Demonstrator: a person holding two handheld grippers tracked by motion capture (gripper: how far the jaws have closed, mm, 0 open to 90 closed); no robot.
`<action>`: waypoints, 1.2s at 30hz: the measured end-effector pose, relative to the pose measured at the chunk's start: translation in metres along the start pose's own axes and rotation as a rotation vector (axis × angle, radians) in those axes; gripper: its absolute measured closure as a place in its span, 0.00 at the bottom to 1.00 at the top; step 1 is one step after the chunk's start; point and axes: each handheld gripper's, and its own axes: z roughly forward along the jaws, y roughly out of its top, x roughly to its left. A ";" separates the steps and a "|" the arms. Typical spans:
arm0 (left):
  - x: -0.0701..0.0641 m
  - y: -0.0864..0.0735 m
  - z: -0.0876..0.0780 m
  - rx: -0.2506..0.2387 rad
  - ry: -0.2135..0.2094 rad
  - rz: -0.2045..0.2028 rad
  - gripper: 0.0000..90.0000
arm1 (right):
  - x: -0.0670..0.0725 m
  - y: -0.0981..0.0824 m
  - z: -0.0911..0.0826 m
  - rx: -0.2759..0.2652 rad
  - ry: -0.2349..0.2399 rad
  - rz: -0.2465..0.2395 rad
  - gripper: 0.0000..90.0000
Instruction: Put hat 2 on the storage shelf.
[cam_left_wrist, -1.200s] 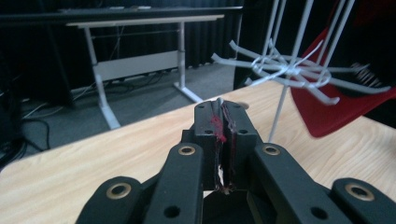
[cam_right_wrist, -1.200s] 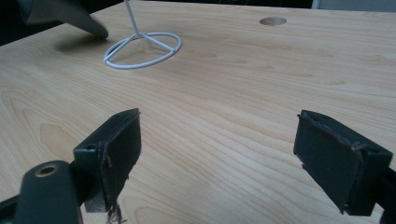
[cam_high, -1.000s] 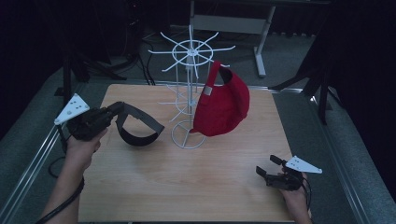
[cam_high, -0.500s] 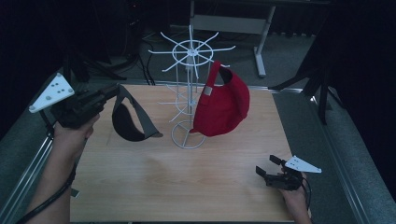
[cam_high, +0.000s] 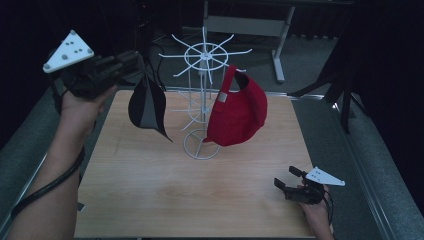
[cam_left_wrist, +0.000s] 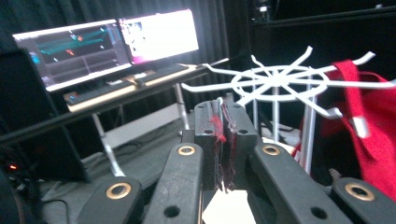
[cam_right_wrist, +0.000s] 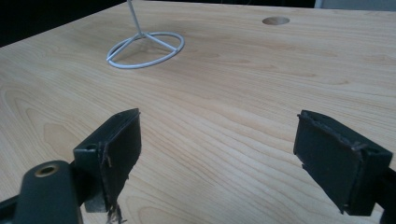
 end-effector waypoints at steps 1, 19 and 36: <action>0.001 0.003 0.002 0.003 0.002 0.005 0.96 | 0.000 0.000 0.000 -0.001 0.000 0.001 0.16; -0.001 0.010 0.058 0.039 -0.034 0.011 0.96 | -0.002 -0.001 -0.001 -0.001 0.003 0.005 0.16; -0.004 -0.001 0.072 0.067 -0.075 -0.037 0.84 | -0.003 -0.002 -0.005 -0.006 0.000 0.007 0.16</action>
